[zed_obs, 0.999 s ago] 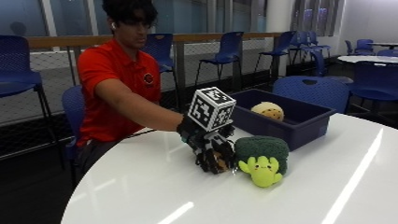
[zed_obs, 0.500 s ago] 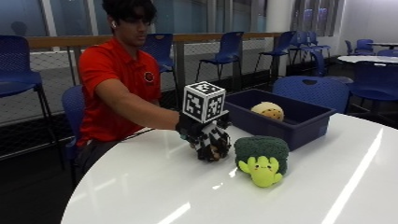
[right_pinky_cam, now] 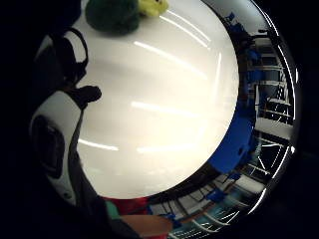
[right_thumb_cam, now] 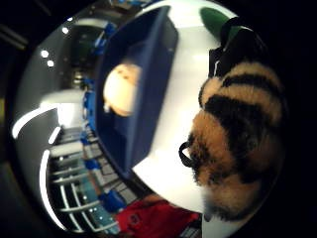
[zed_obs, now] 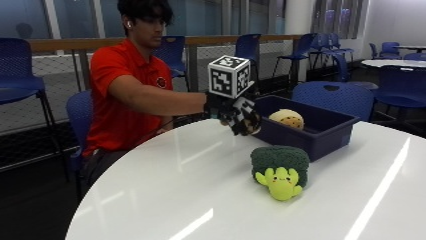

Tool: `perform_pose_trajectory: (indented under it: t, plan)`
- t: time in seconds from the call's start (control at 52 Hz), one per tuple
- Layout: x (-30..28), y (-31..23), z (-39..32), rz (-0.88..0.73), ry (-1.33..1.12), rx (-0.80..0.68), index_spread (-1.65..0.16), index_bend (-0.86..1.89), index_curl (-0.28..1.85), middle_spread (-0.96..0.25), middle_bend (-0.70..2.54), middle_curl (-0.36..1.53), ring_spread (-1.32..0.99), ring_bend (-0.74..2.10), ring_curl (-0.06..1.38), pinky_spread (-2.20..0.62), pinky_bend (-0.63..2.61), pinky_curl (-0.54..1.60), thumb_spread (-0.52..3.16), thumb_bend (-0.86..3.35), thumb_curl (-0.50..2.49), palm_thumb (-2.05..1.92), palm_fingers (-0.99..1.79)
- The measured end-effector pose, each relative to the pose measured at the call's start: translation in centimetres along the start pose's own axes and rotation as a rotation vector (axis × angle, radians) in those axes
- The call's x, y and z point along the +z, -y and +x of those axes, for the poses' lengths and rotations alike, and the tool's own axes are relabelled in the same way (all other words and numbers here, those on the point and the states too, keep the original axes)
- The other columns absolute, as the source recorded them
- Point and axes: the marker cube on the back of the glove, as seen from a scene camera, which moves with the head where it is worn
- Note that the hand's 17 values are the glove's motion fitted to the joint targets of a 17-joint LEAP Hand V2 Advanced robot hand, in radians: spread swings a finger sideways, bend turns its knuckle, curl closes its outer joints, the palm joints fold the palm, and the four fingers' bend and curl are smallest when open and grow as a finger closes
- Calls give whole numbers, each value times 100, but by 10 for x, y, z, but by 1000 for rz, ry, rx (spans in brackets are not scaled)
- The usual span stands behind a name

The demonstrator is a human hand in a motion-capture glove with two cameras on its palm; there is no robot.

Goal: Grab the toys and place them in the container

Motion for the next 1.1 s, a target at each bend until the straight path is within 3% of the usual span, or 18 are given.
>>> perform_pose_trajectory:
  t: [0.307, 0.423, 0.519, 0.615, 0.673, 0.788, 0.826, 0.846, 0.865, 1.095]
  plan:
    - [-82, 45, -157, 149, -64, -189, -46, 16, 57, -40, 26, 49, -51, 66, 43, -47, 91, 37, 75, 2, 80, 66, 100]
    - [-86, 57, -193, 155, -65, -203, -46, 16, 58, -40, 25, 51, -51, 67, 44, -47, 91, 37, 75, 1, 82, 65, 97]
    - [-75, 60, -193, 150, -197, -354, -47, 14, 58, -39, 21, 52, -48, 65, 45, -47, 93, 38, 79, -1, 83, 64, 89]
    - [-62, 61, -211, 72, -73, -217, -46, 7, 55, -37, 17, 51, -43, 65, 45, -46, 101, 40, 89, -1, 82, 61, 76]
    - [-56, 59, -211, 11, -44, -219, -45, 17, 56, -30, 7, 47, -32, 54, 44, -38, 105, 43, 101, -5, 77, 49, 35]
    - [-54, 59, -195, 14, -22, -200, -37, -1, 44, -14, 8, 41, -11, 30, 38, -16, 130, 48, 109, -10, 64, 25, -28]
    - [-56, 59, -189, 28, -19, -190, -36, 1, 40, -10, 8, 39, -7, 24, 34, -11, 134, 47, 110, -9, 60, 20, -30]
    - [-57, 59, -186, 34, -21, -184, -36, 4, 39, -11, 12, 38, -6, 31, 36, -11, 133, 46, 113, -3, 61, 25, -14]
    - [-58, 59, -182, 40, -19, -178, -34, 2, 37, -8, 8, 37, -3, 22, 32, -7, 136, 47, 111, -10, 57, 14, -32]
    - [-78, 61, -122, 98, -37, -87, -31, 9, 27, -1, 12, 30, 8, 16, 29, 8, 130, 43, 106, -8, 43, -8, -29]
